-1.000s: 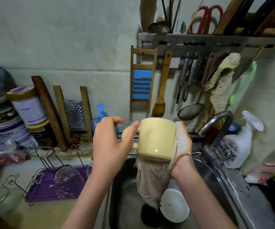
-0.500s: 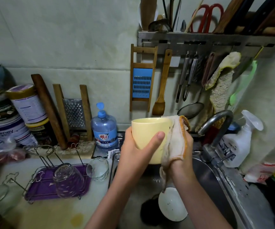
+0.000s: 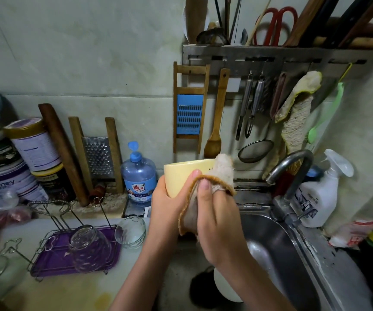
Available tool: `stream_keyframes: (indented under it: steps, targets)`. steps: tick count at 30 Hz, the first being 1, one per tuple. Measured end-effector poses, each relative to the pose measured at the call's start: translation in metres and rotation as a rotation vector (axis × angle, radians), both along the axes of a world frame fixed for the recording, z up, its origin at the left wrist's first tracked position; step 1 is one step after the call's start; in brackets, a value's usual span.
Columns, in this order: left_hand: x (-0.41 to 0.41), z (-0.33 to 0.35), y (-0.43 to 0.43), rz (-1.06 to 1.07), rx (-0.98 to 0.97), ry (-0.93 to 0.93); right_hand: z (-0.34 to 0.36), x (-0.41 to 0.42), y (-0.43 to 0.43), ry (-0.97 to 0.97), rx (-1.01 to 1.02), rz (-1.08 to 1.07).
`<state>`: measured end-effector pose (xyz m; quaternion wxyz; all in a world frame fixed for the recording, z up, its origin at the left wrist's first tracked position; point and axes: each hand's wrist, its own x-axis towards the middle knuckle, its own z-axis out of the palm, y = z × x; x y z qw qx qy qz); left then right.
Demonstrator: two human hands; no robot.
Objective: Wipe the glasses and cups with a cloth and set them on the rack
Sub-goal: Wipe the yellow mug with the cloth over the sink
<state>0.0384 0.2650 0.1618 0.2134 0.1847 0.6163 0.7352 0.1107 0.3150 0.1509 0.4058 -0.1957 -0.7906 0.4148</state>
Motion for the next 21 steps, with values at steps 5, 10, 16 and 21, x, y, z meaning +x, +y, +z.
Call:
stream_keyframes:
  steps: [5, 10, 16, 21]
  targets:
    - [0.0, -0.009, -0.005, -0.011, 0.052, 0.037, 0.005, -0.016, 0.034, 0.119, -0.526, 0.268]
    - [0.003, -0.013, -0.006, -0.064, 0.053, 0.065, 0.017, -0.025, 0.051, 0.068, -0.896, 0.294]
    - [-0.008, -0.005, -0.001, -0.04, -0.029, 0.028, 0.008, -0.002, 0.003, 0.002, -0.157, 0.007]
    - [-0.012, -0.003, -0.004, -0.059, 0.002, -0.024, -0.007, -0.005, 0.007, -0.009, 0.105, 0.019]
